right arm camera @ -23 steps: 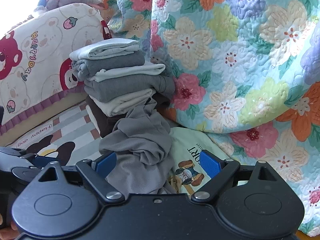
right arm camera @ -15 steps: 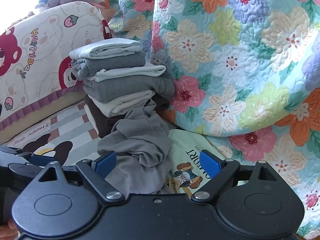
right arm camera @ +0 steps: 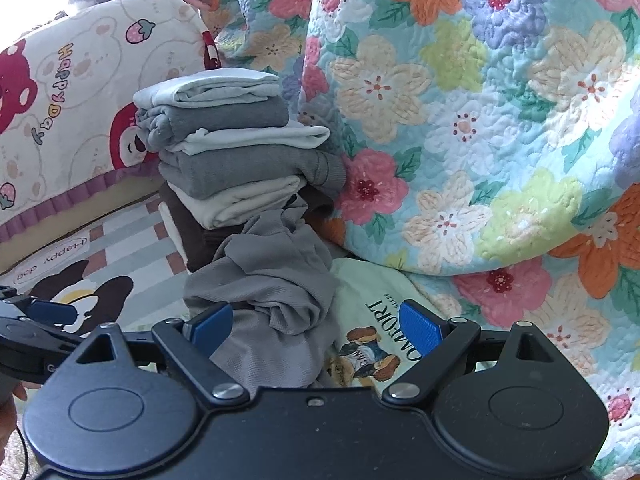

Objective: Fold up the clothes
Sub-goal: 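Move both grippers toward the crumpled grey t-shirt beside the clothes stack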

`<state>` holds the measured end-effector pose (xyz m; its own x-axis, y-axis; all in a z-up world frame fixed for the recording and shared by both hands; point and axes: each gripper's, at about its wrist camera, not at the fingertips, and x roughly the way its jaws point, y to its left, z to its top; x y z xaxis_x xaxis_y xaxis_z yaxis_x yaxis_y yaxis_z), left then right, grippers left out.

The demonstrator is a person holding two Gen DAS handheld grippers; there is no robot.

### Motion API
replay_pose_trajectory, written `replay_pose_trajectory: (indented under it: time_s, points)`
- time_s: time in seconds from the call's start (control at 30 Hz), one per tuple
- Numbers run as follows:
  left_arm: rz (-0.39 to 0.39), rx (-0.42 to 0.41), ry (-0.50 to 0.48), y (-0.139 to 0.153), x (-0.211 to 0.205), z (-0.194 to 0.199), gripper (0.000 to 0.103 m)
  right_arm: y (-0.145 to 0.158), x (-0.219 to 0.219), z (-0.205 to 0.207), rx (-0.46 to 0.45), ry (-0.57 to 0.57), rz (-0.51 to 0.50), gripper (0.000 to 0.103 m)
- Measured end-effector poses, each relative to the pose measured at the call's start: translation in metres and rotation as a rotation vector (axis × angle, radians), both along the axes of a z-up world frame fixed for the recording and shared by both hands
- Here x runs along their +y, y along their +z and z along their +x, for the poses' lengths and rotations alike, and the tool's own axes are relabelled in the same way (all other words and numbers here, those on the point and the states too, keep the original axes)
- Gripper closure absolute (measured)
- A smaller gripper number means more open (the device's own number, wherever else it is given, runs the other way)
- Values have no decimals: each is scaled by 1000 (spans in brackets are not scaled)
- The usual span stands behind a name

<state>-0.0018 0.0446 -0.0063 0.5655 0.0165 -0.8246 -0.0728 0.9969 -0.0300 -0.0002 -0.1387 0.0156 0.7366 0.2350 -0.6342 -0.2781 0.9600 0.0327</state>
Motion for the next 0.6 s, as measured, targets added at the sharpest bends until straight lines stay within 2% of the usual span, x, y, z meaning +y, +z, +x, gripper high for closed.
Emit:
replay_pose_trajectory:
  time_s: [0.13, 0.5, 0.6]
  points:
    - [-49, -11, 3, 2, 3, -2, 5, -2, 2, -1, 2, 8, -1, 10]
    - [-79, -16, 8, 5, 6, -4, 8, -2, 2, -1, 4, 6, -3, 10]
    - [-110, -11, 6, 5, 8, -4, 11, -2, 2, -1, 6, 14, -1, 10]
